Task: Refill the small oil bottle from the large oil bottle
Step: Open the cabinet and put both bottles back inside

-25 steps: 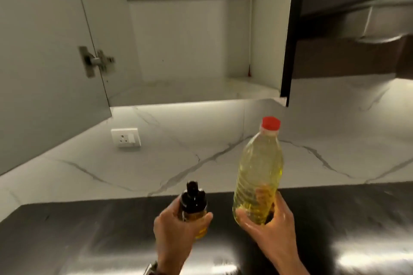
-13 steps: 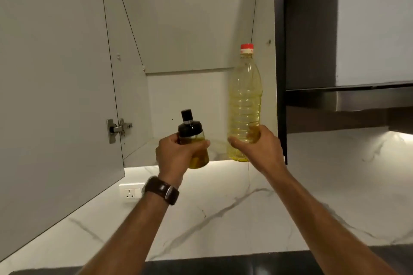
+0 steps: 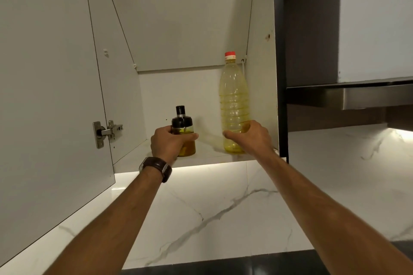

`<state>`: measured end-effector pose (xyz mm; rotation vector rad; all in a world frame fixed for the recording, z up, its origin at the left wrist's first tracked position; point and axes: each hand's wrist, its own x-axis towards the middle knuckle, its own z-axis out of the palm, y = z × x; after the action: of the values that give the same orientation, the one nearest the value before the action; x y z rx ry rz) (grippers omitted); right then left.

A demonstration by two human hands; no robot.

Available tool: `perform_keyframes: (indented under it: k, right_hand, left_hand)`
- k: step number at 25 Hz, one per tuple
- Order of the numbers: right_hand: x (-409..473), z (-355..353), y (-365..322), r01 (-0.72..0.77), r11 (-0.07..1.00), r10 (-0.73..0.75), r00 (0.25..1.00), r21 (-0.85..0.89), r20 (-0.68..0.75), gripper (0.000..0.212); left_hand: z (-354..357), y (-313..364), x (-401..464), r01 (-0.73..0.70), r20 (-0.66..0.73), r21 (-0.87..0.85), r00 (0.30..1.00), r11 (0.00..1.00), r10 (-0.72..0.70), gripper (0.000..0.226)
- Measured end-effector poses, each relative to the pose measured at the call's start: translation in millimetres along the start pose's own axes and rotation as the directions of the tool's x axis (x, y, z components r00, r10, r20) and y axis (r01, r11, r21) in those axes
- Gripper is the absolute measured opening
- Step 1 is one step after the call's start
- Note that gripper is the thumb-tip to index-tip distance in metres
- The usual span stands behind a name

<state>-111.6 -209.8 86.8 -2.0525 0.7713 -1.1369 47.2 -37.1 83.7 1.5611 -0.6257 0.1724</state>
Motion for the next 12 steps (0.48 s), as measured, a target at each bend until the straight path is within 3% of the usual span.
perform_keyframes:
  k: [4,7,9,10,12]
  right_hand:
    - [-1,1,-1,-0.006,1.000,0.005,1.000,0.027,0.018,0.062]
    - [-11,-5,-2,0.010,0.998,-0.015,0.996,0.068,0.083,0.083]
    - [-31,-16,-7,0.033,0.993,-0.044,0.994,0.112,0.105,0.091]
    - [-46,-23,-9,0.040,0.989,-0.053,0.995,0.143,0.089,0.089]
    - [-85,-36,-10,0.063,0.985,-0.068,0.997,0.158,0.028,0.088]
  left_hand:
    - [-1,-1,-3,-0.013,0.013,-0.002,1.000,1.000,0.013,0.041]
    - [-3,1,-9,-0.006,0.014,0.013,1.000,1.000,0.006,0.059]
    - [-9,4,-26,-0.018,-0.073,0.073,0.997,0.997,0.024,0.089]
    - [-15,3,-40,-0.044,-0.136,0.061,0.989,0.997,0.052,0.093]
    - [-33,-6,-81,-0.125,-0.240,-0.028,0.964,0.992,0.115,0.074]
